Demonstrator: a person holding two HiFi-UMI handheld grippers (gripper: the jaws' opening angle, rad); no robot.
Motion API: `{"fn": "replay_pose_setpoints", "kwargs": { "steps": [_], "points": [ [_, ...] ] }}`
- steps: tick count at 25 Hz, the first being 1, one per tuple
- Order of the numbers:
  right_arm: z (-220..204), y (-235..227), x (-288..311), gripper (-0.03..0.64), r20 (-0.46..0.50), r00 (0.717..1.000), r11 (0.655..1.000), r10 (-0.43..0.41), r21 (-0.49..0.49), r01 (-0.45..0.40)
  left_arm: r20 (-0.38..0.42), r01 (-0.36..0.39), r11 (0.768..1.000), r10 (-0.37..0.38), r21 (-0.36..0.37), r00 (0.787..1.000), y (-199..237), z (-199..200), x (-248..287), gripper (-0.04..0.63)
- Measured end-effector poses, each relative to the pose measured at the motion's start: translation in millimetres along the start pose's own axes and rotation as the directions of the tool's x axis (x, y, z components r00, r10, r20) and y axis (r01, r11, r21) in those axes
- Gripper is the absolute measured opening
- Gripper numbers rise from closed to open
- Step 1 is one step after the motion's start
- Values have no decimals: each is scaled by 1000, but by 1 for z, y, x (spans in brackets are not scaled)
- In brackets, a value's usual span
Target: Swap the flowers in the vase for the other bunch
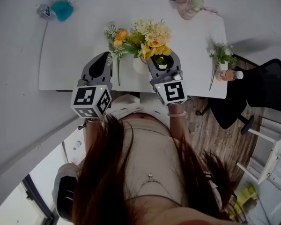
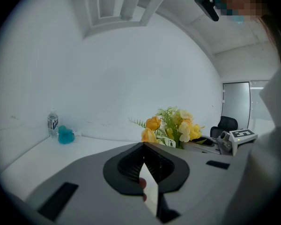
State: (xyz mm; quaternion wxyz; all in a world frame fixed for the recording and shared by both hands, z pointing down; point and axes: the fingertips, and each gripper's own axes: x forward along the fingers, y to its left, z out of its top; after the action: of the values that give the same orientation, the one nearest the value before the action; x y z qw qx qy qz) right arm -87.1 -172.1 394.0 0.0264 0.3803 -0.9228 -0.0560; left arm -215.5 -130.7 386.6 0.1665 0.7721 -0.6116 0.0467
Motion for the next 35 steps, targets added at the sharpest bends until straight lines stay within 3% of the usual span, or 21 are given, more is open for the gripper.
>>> {"fn": "replay_pose_setpoints", "kwargs": {
  "steps": [20,29,35],
  "points": [
    [-9,-2,-14,199,-102,994,999,-39,16,41,22,45,999,-45,-28,999,-2,3,-6,3],
    [-10,-6,-26,201,-114,993,1000,-9,16,11,38,3,1000,-2,-20,999,-4,6,-9,3],
    [-2,-6,-31,206,-115,993,998,37,47,-32,44,-68,997,70,-26,997,-5,11,-28,3]
  ]
}}
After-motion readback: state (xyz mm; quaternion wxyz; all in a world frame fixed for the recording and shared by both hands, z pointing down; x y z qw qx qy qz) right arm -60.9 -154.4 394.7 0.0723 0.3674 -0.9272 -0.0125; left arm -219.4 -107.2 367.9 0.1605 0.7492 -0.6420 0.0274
